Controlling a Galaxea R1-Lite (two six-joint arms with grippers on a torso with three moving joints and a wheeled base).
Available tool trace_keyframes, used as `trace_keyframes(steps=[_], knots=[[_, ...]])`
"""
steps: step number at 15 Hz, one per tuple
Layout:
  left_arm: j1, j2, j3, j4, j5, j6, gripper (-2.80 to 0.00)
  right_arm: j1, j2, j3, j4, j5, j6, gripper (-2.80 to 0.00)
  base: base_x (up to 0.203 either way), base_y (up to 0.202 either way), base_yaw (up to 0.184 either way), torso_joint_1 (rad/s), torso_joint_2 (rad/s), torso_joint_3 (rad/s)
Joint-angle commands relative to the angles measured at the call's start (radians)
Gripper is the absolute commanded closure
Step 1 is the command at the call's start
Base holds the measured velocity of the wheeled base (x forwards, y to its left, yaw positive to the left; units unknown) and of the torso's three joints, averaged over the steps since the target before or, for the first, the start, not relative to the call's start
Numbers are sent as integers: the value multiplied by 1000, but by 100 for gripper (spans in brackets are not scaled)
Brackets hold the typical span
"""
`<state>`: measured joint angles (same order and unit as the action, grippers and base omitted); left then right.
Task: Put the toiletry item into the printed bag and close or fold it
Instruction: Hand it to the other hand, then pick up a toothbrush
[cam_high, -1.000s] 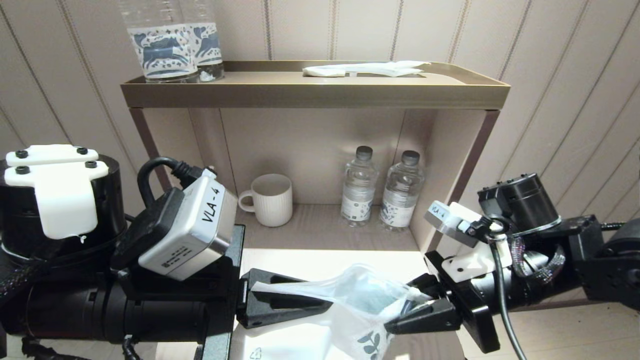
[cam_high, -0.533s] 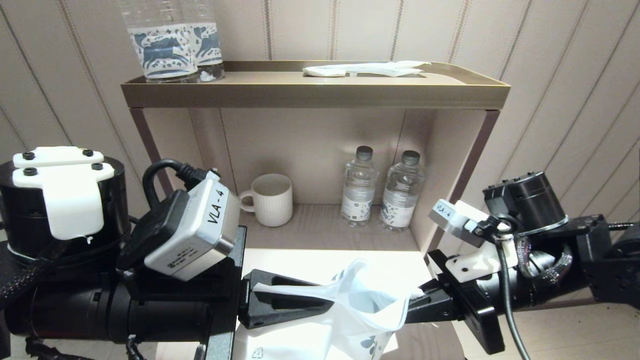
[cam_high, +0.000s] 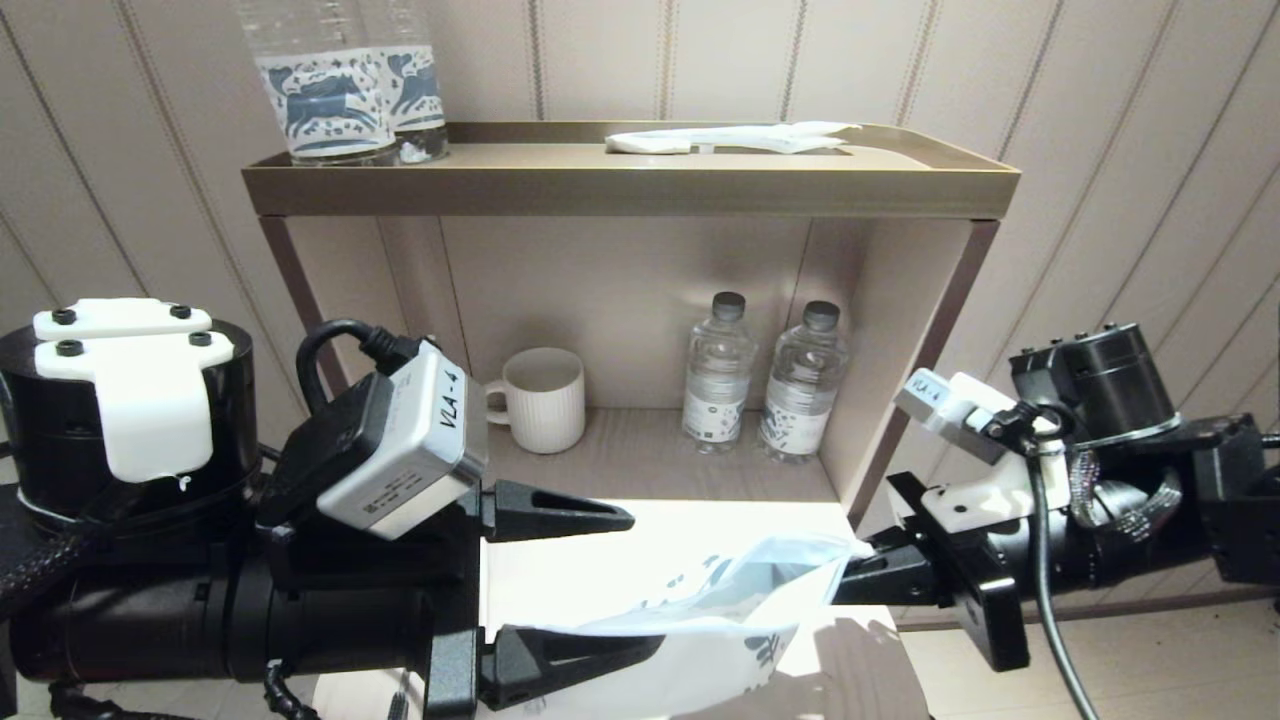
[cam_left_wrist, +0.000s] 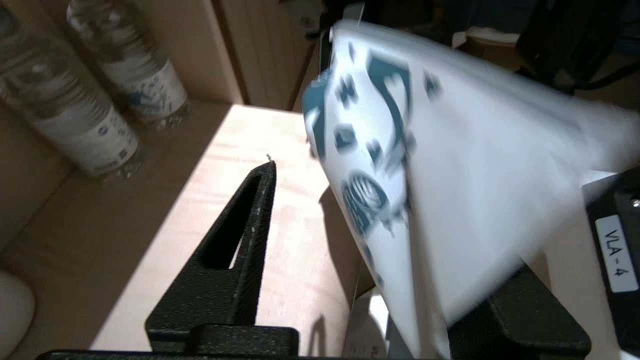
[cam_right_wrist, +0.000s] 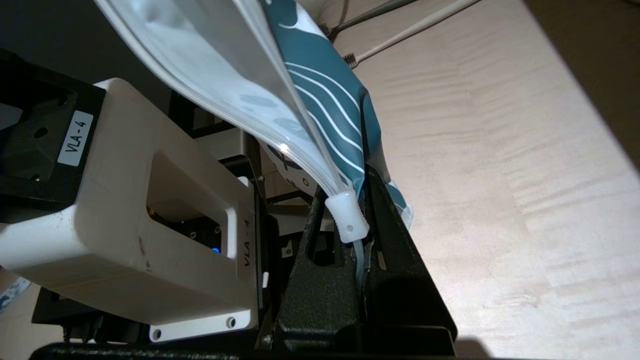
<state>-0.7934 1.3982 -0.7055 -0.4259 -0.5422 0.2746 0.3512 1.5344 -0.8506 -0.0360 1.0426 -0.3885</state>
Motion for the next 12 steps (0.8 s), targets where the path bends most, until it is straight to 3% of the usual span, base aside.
trace_keyframes(steps=[1, 4, 6, 9, 12], knots=[[20, -52, 11, 58, 33, -2, -280, -24, -27, -13, 1, 4, -1, 0, 0, 0, 0, 0, 0, 0], [43, -150, 34, 203, 61, -4, -280, -55, -48, -25, 7, 6, 2, 0, 0, 0, 0, 0, 0, 0], [76, -187, 61, 231, 101, -7, -280, -67, -51, -28, 5, 5, 2, 0, 0, 0, 0, 0, 0, 0], [91, -192, 100, 264, 283, -18, -280, -89, -57, -39, 7, 6, 3, 0, 0, 0, 0, 0, 0, 0], [92, -150, 102, 315, 494, -117, -280, -100, -68, -45, 8, 7, 5, 0, 0, 0, 0, 0, 0, 0]])
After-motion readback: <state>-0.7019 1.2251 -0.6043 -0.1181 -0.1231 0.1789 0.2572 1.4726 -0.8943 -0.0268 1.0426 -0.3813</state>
